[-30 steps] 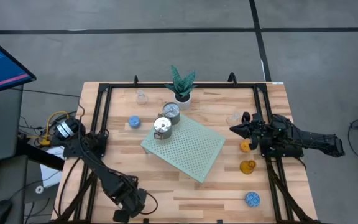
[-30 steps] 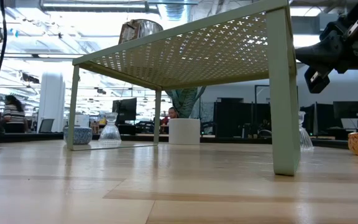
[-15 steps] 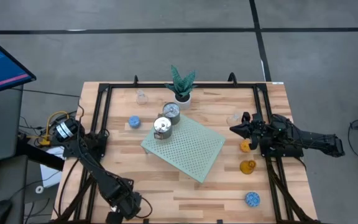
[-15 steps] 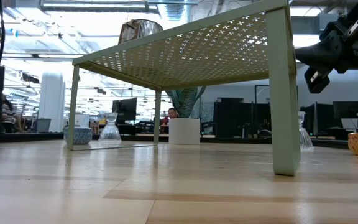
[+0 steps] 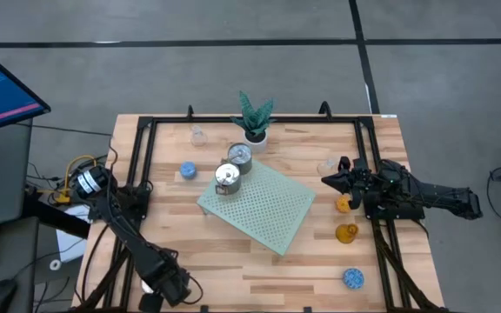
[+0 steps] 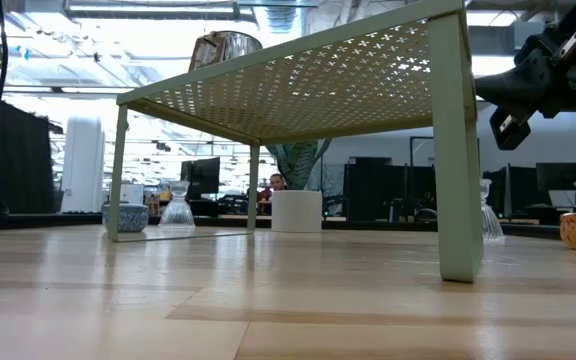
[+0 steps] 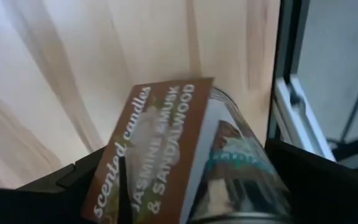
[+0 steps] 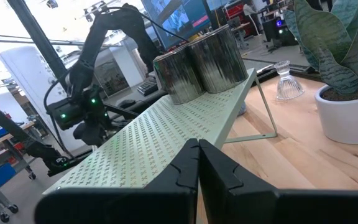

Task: Pick & Place candle stick holders
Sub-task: Put the silver scented candle on the shelf

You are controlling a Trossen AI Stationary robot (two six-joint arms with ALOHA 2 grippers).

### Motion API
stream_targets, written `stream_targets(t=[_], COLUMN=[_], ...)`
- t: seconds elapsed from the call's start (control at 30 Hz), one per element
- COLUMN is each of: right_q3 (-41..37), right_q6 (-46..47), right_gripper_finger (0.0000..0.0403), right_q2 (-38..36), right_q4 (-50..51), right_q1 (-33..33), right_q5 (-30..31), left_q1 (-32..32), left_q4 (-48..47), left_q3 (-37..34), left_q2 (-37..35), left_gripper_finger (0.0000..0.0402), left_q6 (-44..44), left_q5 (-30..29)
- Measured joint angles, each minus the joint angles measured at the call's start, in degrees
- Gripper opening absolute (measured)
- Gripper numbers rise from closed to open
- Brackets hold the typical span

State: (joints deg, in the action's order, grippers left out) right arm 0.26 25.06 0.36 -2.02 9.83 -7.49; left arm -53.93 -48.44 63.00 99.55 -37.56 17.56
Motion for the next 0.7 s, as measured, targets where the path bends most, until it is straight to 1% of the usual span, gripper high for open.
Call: stream_targets(t=[0.13,0.27,0.4,0.57,0.7], right_q3=[0.0,0.0,0.0,0.0,0.0], right_q6=[0.0,0.0,0.0,0.0,0.0], right_gripper_finger=[0.0,0.0,0.0,0.0,0.0], right_q2=[0.0,0.0,0.0,0.0,0.0], right_q4=[0.0,0.0,0.0,0.0,0.0], right_q1=[0.0,0.0,0.0,0.0,0.0], right_q5=[0.0,0.0,0.0,0.0,0.0], left_q1=[-0.8,-0.9,-1.0,-0.9,-0.2], left_q4=[-0.1,-0.1,-0.2,-0.7,-1.3], left_q3=[-0.8,-1.0,-1.1,-1.2,-1.2], left_q2=[0.0,0.0,0.2,0.3,0.3], left_gripper_finger=[0.0349,0.0348,0.0358,0.0375,0.039], left_q6=[0.0,0.0,-0.3,-4.2,-8.0], left_q5=[1.1,0.8,0.2,-0.2,2.5])
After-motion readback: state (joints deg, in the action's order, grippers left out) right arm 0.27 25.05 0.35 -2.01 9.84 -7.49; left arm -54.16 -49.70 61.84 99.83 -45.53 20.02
